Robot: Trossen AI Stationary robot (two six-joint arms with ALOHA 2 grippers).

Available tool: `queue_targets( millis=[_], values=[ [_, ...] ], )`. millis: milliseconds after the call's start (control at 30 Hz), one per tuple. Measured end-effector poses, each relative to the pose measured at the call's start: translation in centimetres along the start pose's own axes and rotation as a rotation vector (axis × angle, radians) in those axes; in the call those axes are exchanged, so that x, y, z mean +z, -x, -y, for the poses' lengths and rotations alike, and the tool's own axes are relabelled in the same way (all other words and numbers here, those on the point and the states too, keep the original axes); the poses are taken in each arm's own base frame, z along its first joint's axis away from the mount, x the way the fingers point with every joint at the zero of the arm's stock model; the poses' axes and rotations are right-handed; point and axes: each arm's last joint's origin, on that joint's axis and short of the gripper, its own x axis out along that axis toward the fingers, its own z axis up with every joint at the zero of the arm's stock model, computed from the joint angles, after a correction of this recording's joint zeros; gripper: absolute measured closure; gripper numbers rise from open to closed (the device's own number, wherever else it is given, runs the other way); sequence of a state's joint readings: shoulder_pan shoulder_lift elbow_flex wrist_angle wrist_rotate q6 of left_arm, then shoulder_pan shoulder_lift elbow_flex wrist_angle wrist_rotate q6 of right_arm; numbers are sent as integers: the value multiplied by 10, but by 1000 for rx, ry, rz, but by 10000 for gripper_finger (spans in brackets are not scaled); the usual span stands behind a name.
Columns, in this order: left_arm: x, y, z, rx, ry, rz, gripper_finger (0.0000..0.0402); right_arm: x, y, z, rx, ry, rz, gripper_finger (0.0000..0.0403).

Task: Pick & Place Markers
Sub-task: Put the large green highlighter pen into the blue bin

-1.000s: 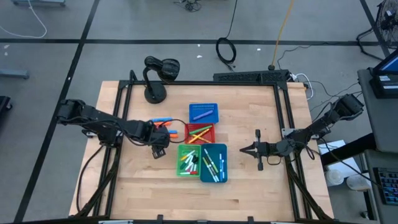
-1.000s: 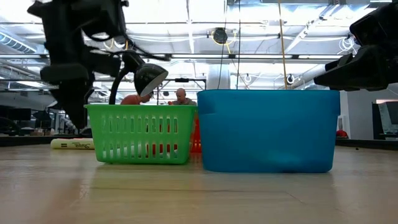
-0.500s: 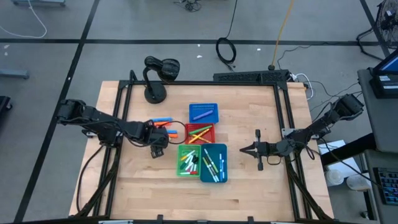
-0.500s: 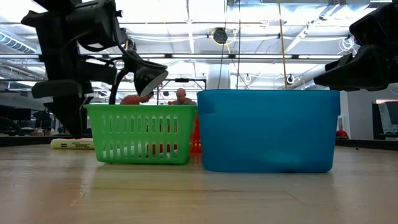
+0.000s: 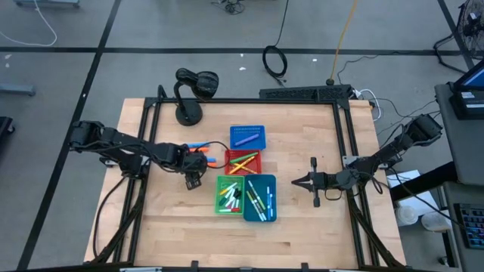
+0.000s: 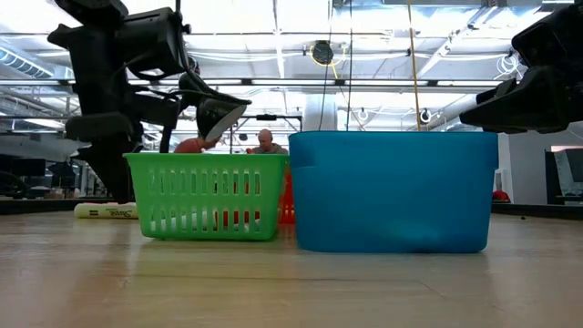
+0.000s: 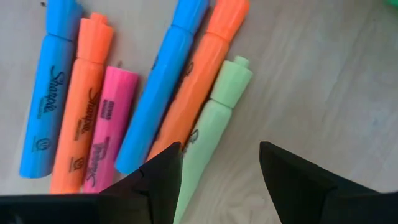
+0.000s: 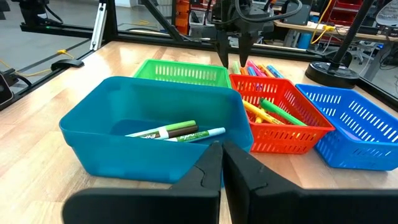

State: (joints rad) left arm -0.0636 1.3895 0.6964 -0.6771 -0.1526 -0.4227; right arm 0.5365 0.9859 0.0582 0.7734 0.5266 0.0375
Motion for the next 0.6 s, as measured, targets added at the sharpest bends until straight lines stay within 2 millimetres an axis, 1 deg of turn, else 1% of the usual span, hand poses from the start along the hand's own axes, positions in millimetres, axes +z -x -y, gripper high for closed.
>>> queue_targets(
  millis=[333, 600],
  values=[
    [1, 0, -2, 18, 13, 9, 183, 0, 0, 0, 0, 0, 0, 403],
    [-1, -2, -1, -7, 47, 0, 183, 0, 0, 0, -1, 0, 0, 403]
  ],
)
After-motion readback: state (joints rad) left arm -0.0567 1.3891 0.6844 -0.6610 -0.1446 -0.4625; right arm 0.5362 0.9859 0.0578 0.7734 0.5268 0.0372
